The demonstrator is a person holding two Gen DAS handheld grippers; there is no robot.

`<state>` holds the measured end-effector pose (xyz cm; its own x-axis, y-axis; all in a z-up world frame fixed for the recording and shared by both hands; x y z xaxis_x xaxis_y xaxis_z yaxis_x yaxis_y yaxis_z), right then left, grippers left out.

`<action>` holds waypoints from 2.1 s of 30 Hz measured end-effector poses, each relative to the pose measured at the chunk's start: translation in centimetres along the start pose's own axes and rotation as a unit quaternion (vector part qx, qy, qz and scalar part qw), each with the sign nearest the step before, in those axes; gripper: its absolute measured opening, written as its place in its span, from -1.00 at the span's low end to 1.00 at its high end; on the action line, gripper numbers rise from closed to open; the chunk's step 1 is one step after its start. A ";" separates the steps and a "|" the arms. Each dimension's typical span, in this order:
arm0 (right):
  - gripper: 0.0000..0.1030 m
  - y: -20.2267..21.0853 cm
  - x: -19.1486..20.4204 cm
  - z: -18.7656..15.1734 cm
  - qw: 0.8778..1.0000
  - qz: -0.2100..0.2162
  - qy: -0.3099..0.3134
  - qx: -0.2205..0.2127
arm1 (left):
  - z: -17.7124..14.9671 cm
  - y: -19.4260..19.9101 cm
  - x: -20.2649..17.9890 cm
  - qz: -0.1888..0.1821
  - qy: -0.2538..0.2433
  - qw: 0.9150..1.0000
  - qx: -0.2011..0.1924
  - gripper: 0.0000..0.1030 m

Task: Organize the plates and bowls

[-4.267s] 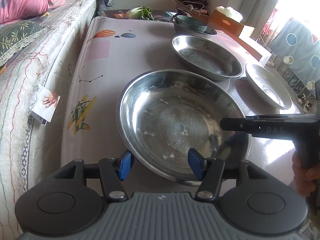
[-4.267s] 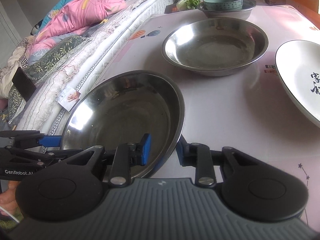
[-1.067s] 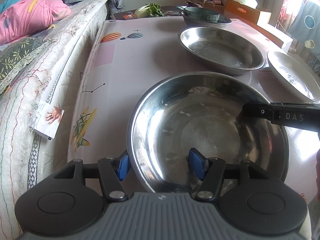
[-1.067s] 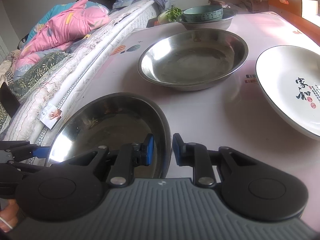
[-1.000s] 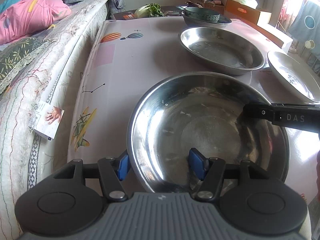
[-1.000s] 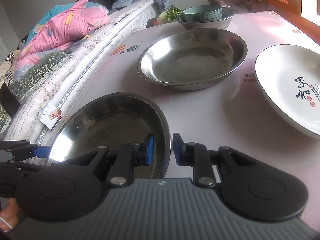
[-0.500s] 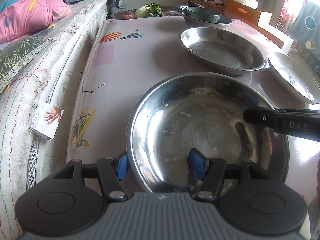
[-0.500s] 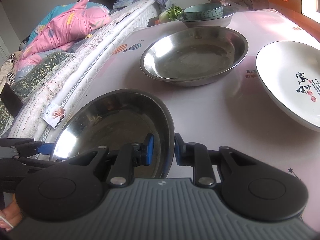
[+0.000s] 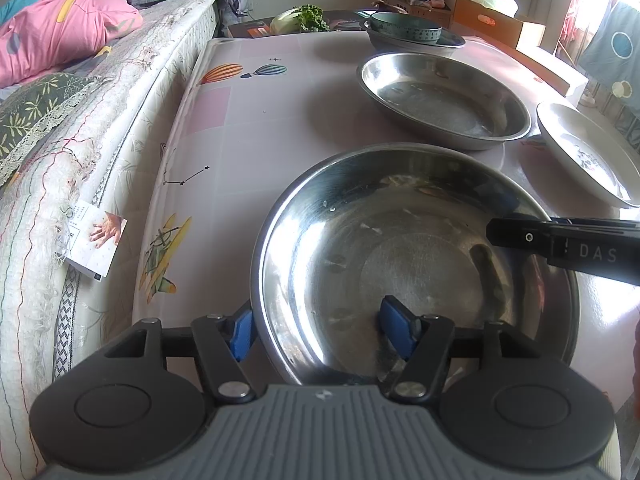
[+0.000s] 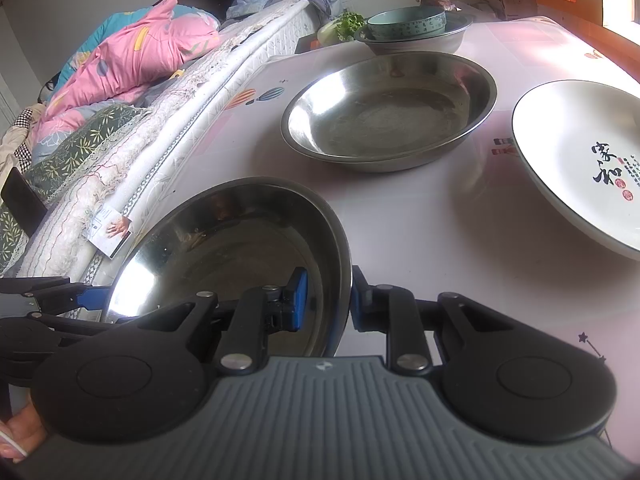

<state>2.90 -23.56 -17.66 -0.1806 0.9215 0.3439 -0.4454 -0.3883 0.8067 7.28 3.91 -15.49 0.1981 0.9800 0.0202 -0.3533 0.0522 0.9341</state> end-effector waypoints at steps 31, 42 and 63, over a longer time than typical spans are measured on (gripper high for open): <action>-0.49 0.0 0.0 0.2 1.000 0.000 -0.003 0.000 | 0.0 0.1 -0.1 -0.014 0.016 1.000 0.012 0.34; -0.49 0.2 0.1 0.3 1.000 0.000 -0.004 -0.004 | 0.0 0.4 -0.1 -0.017 0.019 1.000 0.006 0.34; -0.53 0.6 0.0 -1.0 1.000 -0.013 0.015 -0.005 | -0.9 0.5 0.4 -0.014 0.004 1.000 -0.017 0.05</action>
<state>1.75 -23.77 -17.64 -0.1956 0.9313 0.3073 -0.4594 -0.3639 0.8103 6.34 4.51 -15.35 0.2013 0.9795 -0.0085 -0.3785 0.0858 0.9216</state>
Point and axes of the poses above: each gripper's, at about its wrist camera, not at the fingertips, and y roughly against the way its jaws point, x to its left, z to its top, the point moved 10 cm from there along -y, roughly the way its jaws point, and after that the axes turned 12 degrees about x, right-handed, at the moved point
